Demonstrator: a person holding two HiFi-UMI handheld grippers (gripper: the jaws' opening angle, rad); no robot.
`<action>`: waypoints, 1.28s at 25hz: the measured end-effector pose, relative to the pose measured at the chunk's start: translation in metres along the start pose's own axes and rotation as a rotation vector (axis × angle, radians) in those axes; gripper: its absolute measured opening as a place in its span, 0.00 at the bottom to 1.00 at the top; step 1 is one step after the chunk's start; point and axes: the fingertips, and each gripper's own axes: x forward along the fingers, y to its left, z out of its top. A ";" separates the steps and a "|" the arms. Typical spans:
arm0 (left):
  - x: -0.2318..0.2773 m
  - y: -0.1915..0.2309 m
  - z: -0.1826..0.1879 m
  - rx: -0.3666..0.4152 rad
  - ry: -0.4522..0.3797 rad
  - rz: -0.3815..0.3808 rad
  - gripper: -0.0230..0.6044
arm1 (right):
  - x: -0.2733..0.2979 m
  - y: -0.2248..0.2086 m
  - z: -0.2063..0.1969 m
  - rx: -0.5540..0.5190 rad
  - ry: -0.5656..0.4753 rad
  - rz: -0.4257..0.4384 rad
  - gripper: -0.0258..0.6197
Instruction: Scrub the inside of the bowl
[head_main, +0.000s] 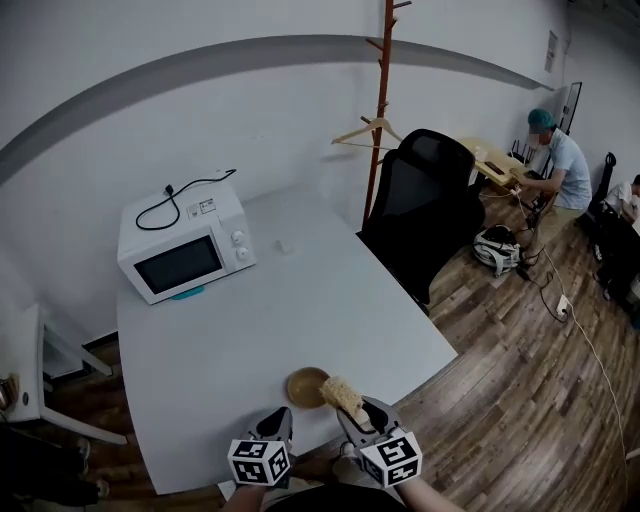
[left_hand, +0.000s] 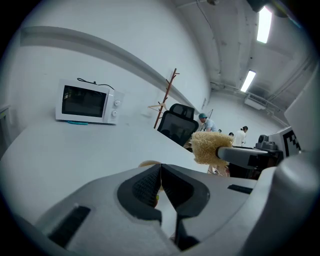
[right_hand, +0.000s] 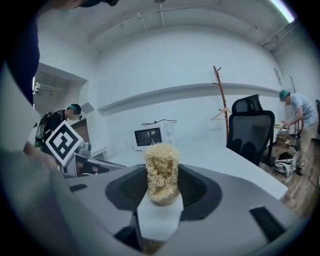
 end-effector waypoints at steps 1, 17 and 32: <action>0.004 0.000 0.001 -0.009 -0.004 0.014 0.07 | 0.004 -0.005 0.002 -0.006 0.005 0.017 0.31; 0.039 0.029 -0.015 -0.148 0.000 0.255 0.07 | 0.058 -0.034 0.012 -0.101 0.083 0.288 0.31; 0.076 0.049 -0.049 -0.390 0.062 0.313 0.22 | 0.082 -0.028 0.008 -0.146 0.122 0.451 0.31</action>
